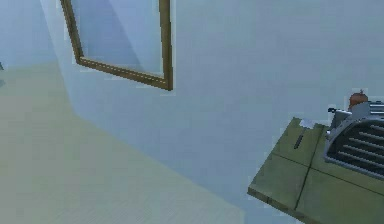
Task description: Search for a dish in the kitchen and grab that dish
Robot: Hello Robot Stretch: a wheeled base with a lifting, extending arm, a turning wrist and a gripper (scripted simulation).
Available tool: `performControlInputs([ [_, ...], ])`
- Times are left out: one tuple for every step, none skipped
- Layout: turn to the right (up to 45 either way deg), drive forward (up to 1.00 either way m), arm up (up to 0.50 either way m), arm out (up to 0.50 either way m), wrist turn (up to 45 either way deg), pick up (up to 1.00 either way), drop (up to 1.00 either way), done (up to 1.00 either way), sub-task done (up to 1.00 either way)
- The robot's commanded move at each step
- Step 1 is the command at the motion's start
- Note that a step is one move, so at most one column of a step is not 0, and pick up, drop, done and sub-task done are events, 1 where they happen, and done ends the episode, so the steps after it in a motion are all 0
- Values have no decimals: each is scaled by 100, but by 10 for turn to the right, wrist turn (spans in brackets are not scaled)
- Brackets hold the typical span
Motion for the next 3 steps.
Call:
performControlInputs([
  [0, 0, 0, 0, 0, 100, 0, 0, 0],
  [0, 0, 10, 0, 0, 0, 0, 0, 0],
  [0, 0, 0, 0, 0, 0, 0, 100, 0],
])
